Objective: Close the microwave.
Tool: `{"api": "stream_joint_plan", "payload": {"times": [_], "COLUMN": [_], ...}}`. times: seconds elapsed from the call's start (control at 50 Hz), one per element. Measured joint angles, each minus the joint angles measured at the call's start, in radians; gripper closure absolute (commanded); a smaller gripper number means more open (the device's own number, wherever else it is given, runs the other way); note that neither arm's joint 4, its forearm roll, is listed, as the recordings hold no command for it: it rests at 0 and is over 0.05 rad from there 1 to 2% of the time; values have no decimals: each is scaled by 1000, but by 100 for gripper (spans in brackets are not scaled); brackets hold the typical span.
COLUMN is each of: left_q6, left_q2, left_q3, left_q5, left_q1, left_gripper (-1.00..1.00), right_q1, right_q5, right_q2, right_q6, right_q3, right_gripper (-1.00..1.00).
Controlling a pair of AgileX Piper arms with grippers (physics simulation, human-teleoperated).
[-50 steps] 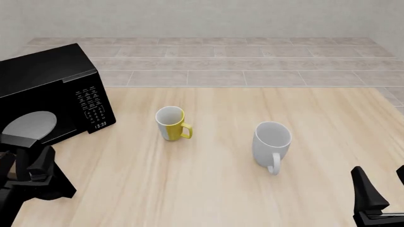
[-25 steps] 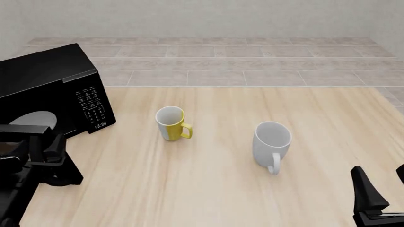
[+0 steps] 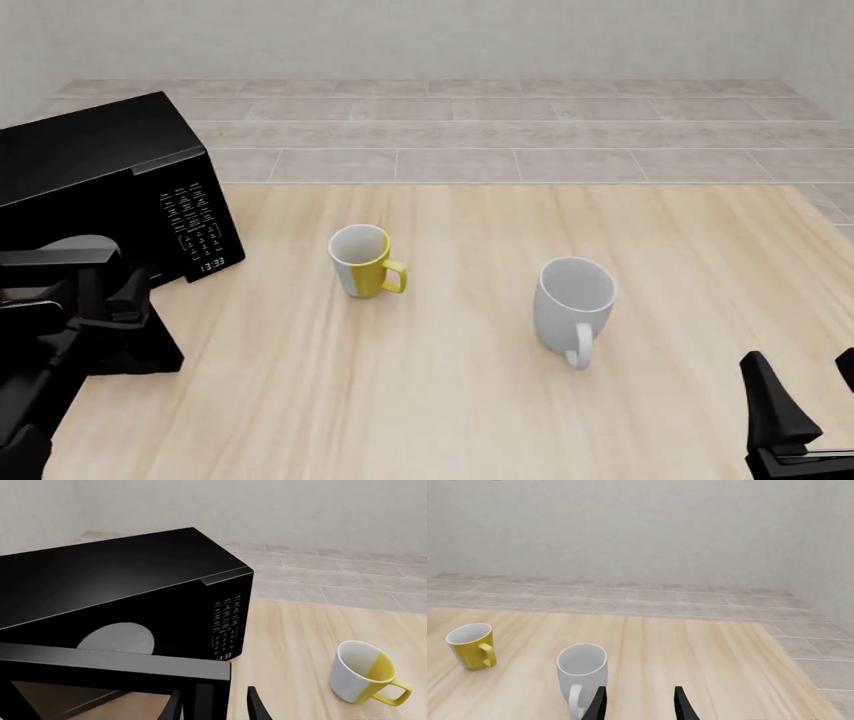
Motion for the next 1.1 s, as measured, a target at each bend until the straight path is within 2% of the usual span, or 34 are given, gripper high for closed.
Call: {"api": "stream_joint_plan", "payload": {"times": [0.62,1.1], "left_q6": [45,66], "left_q2": [145,197], "left_q3": [-218,-369], "left_q5": [159,338], "left_q1": [-5,-10], "left_gripper": [-100,-100], "right_q1": [1,11], "right_q5": [9,9], "right_q2": [0,1], "right_q6": [20,29], "right_q3": [0,0], "right_gripper": [-100,-100]}}
